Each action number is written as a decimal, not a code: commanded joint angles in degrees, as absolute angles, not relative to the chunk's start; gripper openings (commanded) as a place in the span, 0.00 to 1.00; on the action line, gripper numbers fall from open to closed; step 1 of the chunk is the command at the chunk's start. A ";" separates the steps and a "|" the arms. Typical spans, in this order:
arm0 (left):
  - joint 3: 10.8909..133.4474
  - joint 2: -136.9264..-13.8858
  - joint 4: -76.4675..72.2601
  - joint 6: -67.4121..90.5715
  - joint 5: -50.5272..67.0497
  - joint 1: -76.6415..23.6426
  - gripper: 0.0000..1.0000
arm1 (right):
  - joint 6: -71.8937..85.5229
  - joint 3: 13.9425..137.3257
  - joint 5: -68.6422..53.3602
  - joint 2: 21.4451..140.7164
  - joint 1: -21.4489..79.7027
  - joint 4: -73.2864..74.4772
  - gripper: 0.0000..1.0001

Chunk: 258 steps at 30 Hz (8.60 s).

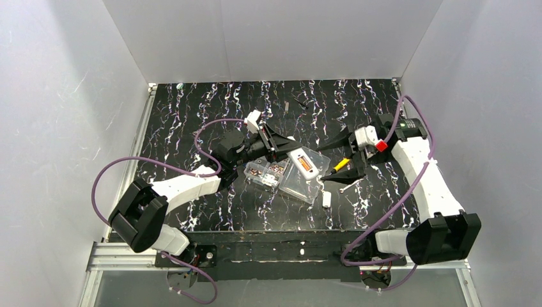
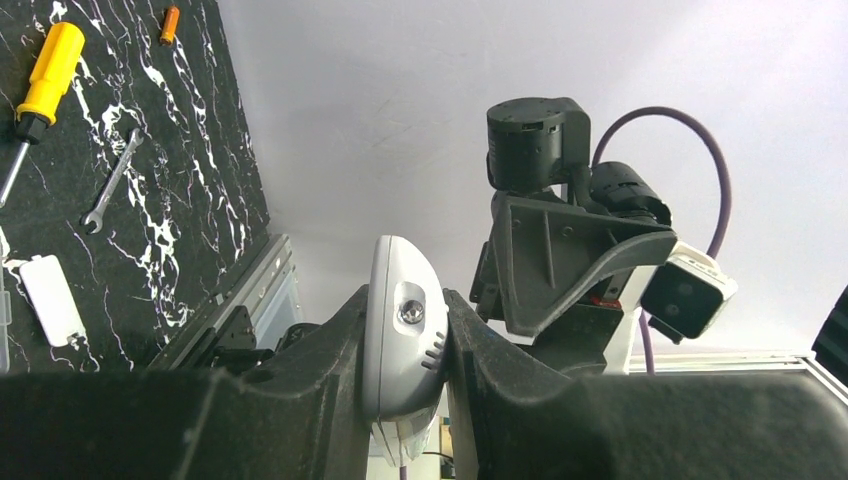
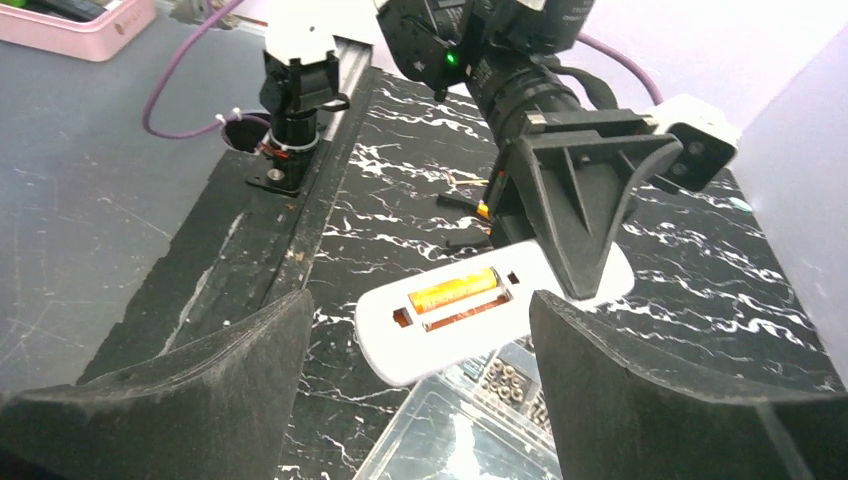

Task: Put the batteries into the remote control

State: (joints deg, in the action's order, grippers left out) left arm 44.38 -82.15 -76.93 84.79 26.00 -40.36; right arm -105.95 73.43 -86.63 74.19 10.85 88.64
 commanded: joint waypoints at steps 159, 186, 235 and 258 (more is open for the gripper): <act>46.24 -75.88 -69.52 78.43 30.71 -37.18 0.00 | 20.00 63.34 -35.01 70.28 2.22 7.58 0.01; 50.25 -77.28 -66.77 71.68 32.73 -37.22 0.00 | 8.71 48.51 -67.64 43.43 7.53 -16.57 0.01; 51.17 -73.67 -68.92 52.23 23.12 -41.52 0.00 | 2.91 46.53 -36.84 47.24 29.56 -6.74 0.01; 48.73 -75.07 -71.96 56.61 19.47 -41.51 0.00 | 4.48 45.37 -34.63 49.52 30.06 -3.52 0.01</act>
